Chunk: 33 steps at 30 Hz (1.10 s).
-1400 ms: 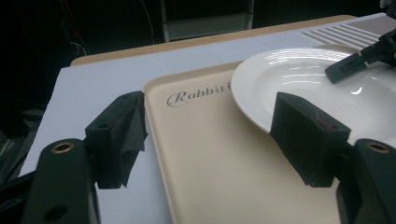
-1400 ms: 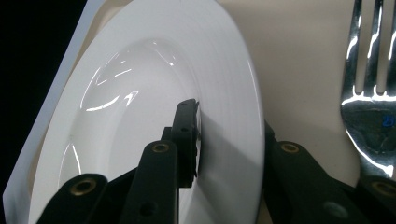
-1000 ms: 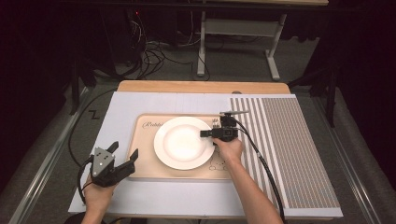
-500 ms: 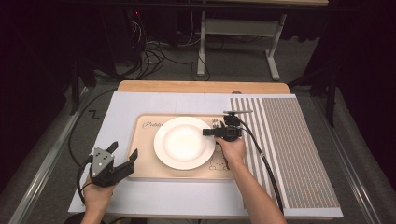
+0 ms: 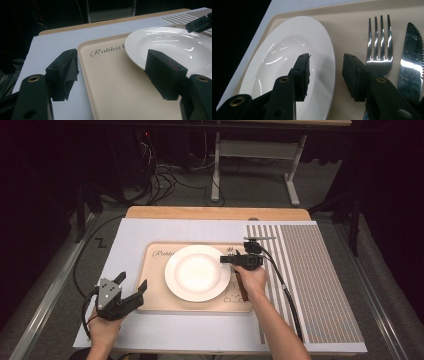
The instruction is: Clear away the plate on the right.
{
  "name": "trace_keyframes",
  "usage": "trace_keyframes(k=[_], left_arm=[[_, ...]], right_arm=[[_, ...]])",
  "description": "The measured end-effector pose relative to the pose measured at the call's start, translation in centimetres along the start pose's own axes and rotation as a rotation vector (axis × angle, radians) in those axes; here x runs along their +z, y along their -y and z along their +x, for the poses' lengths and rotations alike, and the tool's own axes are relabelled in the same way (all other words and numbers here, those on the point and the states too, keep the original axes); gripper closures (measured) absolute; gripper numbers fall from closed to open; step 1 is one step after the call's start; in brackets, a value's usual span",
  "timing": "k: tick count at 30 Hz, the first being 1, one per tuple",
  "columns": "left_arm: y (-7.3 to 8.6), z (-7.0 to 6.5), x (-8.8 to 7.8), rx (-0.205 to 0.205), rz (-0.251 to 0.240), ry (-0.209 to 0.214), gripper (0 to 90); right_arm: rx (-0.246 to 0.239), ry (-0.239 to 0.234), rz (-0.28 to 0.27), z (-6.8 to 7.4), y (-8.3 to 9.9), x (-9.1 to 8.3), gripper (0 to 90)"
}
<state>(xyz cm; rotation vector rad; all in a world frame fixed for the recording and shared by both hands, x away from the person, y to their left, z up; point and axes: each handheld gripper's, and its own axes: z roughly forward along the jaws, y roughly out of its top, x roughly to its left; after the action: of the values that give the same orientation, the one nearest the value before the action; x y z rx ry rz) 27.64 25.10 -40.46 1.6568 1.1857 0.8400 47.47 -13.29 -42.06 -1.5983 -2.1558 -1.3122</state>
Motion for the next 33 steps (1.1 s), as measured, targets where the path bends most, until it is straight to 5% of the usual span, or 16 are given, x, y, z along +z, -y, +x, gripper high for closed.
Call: trace_keyframes(k=[33], left_arm=[[0.0, -0.1, 0.0, 0.005, 0.001, 0.004, 27.2]], right_arm=[[0.001, -0.031, -0.088, -0.9, 0.3, -4.1, 57.7]])
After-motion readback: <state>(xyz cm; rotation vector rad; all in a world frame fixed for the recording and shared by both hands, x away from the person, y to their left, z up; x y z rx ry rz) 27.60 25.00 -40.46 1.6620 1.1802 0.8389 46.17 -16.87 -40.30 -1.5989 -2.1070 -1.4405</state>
